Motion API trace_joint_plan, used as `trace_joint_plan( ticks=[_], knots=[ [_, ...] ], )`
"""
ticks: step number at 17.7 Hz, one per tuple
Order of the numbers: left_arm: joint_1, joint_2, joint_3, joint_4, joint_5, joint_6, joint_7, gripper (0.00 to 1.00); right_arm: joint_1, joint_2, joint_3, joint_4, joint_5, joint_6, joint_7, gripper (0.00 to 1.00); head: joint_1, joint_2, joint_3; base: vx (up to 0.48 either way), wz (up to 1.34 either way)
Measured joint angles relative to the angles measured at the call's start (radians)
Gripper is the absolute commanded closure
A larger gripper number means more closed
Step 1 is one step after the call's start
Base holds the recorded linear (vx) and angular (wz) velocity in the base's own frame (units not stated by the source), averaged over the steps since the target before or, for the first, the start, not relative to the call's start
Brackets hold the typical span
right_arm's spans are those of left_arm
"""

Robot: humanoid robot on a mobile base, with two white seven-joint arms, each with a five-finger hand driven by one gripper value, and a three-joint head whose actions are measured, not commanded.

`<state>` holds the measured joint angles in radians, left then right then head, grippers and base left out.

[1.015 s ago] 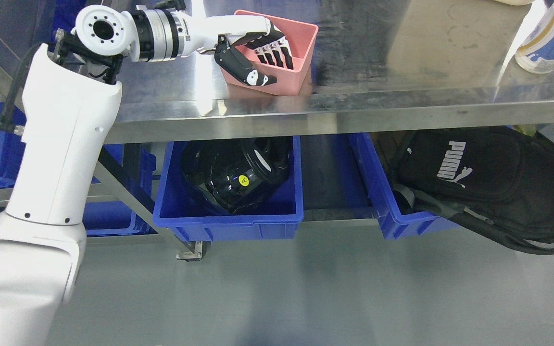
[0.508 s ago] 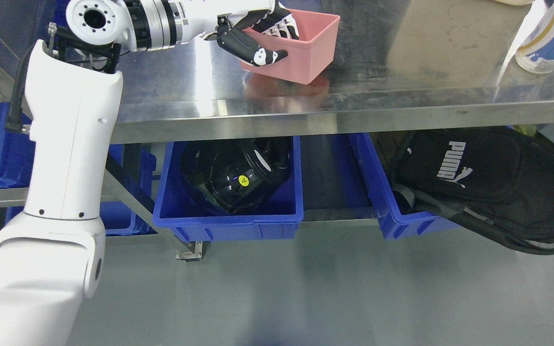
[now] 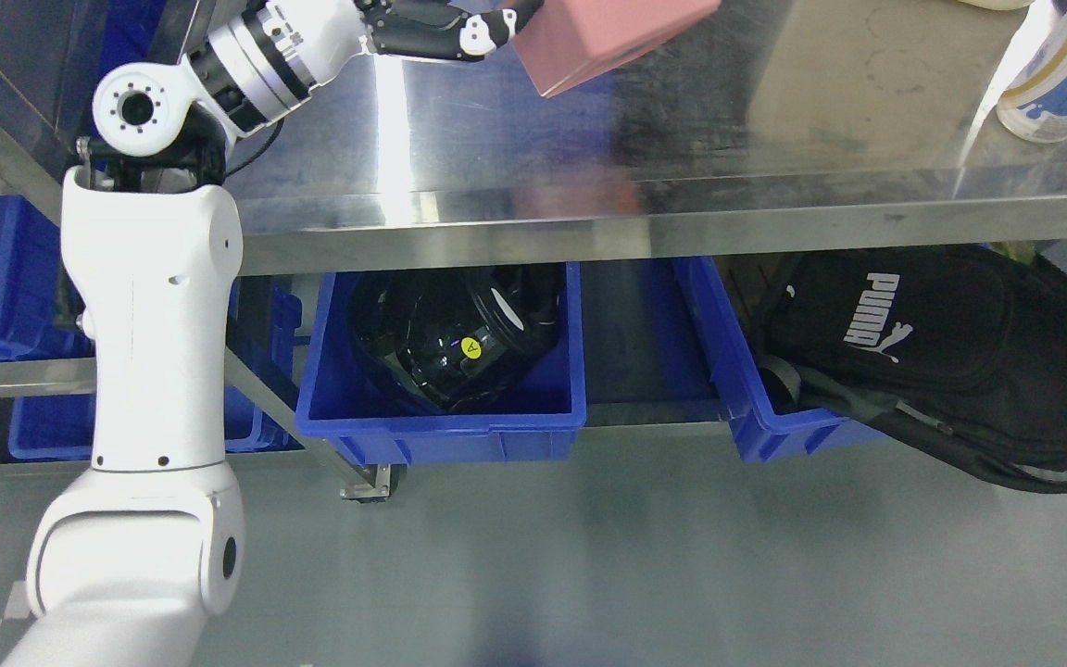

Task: Place storage box into left shelf container
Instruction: 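Lift the pink box off the table with the left hand, then hold the pink box in the left hand while turning toward the shelves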

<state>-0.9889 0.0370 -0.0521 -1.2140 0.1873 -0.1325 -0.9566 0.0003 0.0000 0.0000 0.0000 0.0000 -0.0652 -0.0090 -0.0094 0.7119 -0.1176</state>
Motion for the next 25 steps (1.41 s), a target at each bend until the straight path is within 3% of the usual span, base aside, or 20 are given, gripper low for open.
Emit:
trace_joint_plan(
  ticks=[4,9,12,18,25],
  knots=[
    [0.106,-0.013,0.033,-0.07,0.109,-0.156,0.155,0.94,0.0,0.0,0.0,0.0,0.0,0.0,-0.002,0.0,0.0,0.0,0.0,-0.064,0.35],
    [0.274,-0.023,-0.004,-0.208,0.157,-0.224,0.376,0.94,0.0,0.0,0.0,0.0,0.0,0.0,-0.003,0.0,0.0,0.0,0.0,-0.163,0.63],
    [0.408,-0.026,-0.071,-0.274,0.168,-0.317,0.392,0.95,0.0,0.0,0.0,0.0,0.0,0.0,-0.004,0.0,0.0,0.0,0.0,-0.189,0.87],
    [0.684,-0.031,-0.181,-0.36,0.177,-0.489,0.309,0.95,0.0,0.0,0.0,0.0,0.0,0.0,-0.006,0.0,0.0,0.0,0.0,-0.084,1.44],
    [0.935,-0.034,-0.229,-0.408,0.18,-0.634,0.296,0.95,0.0,0.0,0.0,0.0,0.0,0.0,-0.008,0.0,0.0,0.001,0.0,0.246,1.35]
  ],
)
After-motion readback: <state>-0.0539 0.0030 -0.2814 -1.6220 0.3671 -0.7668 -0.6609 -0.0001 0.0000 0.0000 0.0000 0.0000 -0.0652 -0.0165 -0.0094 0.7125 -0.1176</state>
